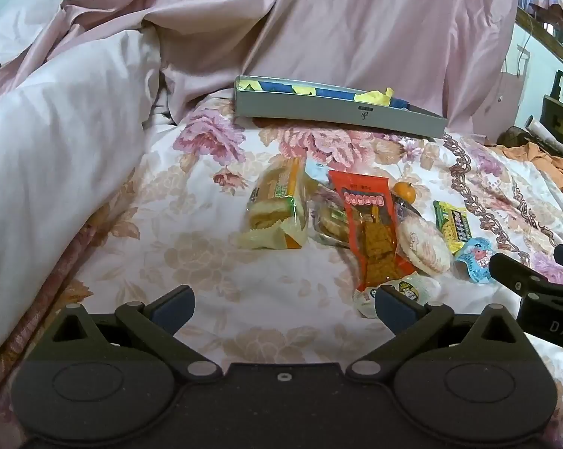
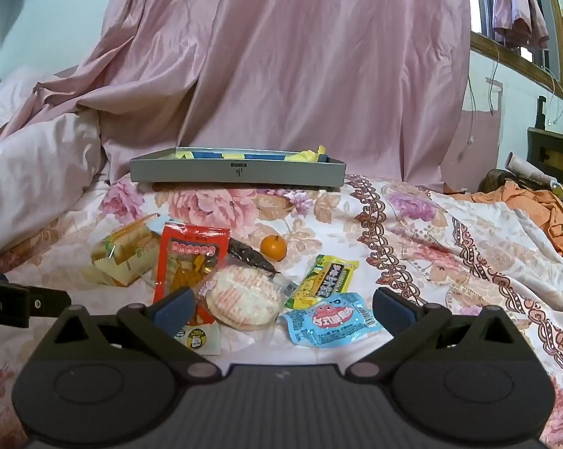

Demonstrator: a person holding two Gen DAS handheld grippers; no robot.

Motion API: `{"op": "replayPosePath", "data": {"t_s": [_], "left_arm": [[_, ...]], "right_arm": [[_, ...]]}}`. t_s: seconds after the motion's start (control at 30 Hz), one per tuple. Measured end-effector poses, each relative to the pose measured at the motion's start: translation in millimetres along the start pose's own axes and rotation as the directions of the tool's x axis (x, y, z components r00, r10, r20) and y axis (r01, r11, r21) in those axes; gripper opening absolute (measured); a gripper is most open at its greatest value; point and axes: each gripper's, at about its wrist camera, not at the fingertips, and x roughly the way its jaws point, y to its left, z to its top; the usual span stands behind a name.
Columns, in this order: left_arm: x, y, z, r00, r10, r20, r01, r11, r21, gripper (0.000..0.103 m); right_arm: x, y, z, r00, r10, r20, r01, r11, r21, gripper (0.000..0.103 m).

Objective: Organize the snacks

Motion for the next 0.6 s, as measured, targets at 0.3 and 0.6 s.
{"op": "replayPosePath", "data": {"t_s": [0.3, 0.6], "left_arm": [[0.0, -0.1, 0.0, 1.0, 0.002, -0.001, -0.002, 1.0, 0.002, 0.102], [0.1, -0.2, 0.1, 1.0, 0.001, -0.005, -0.001, 1.0, 0.001, 0.102]], "right_arm": [[0.4, 0.6, -0.8, 1.0, 0.001, 0.001, -0.001, 1.0, 0.001, 0.103], [0.7, 1.4, -1.1, 1.0, 0.0, -0.002, 0.0, 1.0, 0.0, 0.103]]}}
